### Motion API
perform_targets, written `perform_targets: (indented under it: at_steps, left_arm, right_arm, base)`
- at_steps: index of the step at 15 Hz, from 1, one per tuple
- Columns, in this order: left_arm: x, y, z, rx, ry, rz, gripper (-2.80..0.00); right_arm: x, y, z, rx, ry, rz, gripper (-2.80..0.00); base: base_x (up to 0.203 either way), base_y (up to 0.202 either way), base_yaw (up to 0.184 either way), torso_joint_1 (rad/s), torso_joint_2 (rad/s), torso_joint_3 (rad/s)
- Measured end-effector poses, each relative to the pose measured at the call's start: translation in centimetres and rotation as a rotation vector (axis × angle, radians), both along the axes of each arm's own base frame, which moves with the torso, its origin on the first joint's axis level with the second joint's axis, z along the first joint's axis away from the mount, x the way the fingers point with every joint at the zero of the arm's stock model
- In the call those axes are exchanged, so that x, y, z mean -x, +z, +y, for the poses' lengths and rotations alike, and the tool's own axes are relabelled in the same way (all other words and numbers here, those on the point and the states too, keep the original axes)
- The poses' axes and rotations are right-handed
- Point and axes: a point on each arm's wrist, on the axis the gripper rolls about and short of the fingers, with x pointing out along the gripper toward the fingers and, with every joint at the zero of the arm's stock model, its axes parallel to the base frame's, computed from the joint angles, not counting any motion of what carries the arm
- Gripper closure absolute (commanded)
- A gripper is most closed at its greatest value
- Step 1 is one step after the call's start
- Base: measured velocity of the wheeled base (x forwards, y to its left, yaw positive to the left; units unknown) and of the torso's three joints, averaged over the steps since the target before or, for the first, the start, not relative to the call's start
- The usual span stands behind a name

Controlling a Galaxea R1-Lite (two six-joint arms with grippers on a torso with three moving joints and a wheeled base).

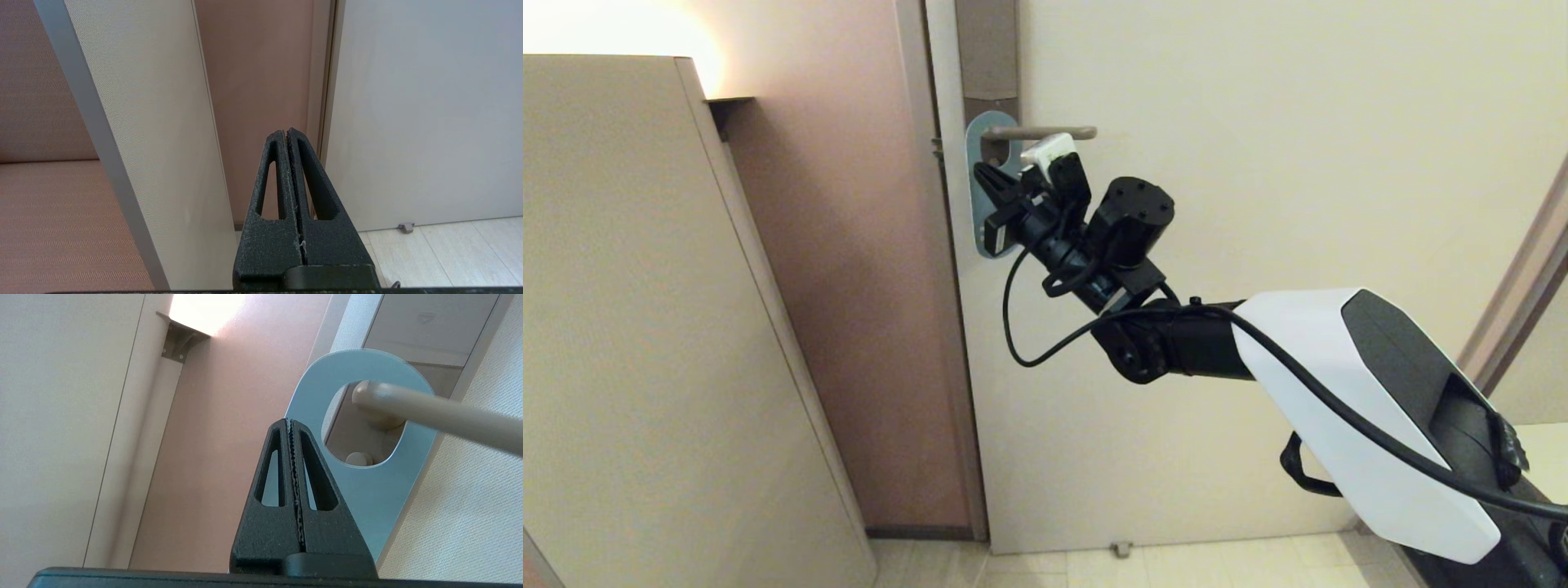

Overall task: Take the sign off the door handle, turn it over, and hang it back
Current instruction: Hang the sign back with the other side facing out

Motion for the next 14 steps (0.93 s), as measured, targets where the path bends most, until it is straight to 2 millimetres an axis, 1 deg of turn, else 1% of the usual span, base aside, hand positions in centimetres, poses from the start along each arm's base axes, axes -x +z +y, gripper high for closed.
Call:
perform_targets:
  at_steps: [7,14]
  left_arm:
    - [0.0,0.0,0.0,0.0,0.0,-0.001,0.0]
    - [0.0,0.0,0.0,-0.001,0.001,0.0,0.0]
  right_arm:
    - [0.2,0.2,0.2,0.0,0.003,-0.005,0.0]
    - [-0.1,-1.1,0.5,0.027,-0.004,0.001,0.0]
  base:
    - [0.0,0.0,0.0,0.0,0.0,0.0]
    - [0.0,0.0,0.0,0.0,0.0,0.0]
